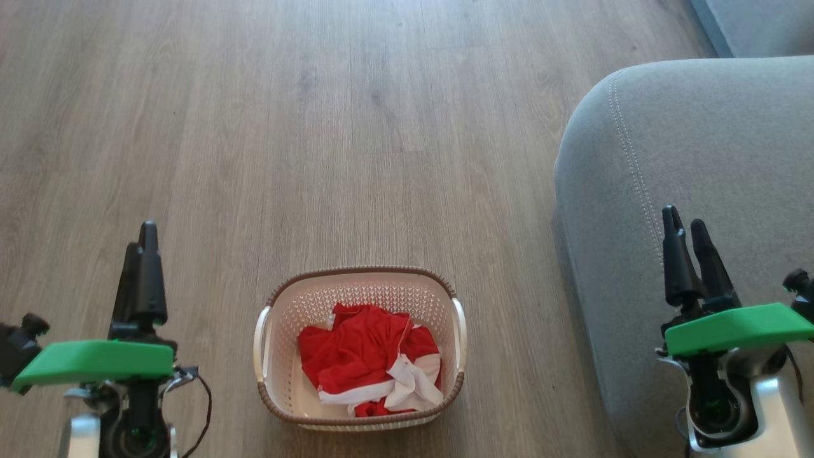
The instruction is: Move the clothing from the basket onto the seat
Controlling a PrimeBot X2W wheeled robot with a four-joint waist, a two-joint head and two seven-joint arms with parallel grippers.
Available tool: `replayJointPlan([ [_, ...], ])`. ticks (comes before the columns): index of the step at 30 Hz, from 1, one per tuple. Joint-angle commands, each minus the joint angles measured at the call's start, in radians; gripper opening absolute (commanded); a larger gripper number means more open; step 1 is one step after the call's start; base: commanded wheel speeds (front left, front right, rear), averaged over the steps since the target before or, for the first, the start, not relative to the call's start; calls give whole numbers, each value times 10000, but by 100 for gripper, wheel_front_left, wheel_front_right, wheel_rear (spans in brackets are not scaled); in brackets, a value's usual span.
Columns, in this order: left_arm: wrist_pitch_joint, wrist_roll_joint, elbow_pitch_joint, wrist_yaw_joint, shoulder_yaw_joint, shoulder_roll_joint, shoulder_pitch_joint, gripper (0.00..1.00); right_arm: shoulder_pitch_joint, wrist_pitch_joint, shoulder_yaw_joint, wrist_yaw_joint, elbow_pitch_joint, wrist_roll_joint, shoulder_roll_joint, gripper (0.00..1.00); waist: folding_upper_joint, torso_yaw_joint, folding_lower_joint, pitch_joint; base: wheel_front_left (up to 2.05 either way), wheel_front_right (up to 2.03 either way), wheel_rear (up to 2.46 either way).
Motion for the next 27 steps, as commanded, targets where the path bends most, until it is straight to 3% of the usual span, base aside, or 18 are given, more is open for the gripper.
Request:
replayJointPlan([
  [1,-149,400,-580,87,-9,101,-594,100,-609,-142,160,0,-560,-517,-1,100,0,2,0,13,0,0,0],
  [12,-441,3009,-1247,1014,-1247,112,-479,100,-631,-439,556,0,-665,-2611,0,100,0,-76,0,24,0,0,0],
  [27,-881,6324,-914,2296,-3254,388,-488,100,-652,-885,1503,0,-97,-4714,2,100,0,-98,0,-65,0,0,0],
])
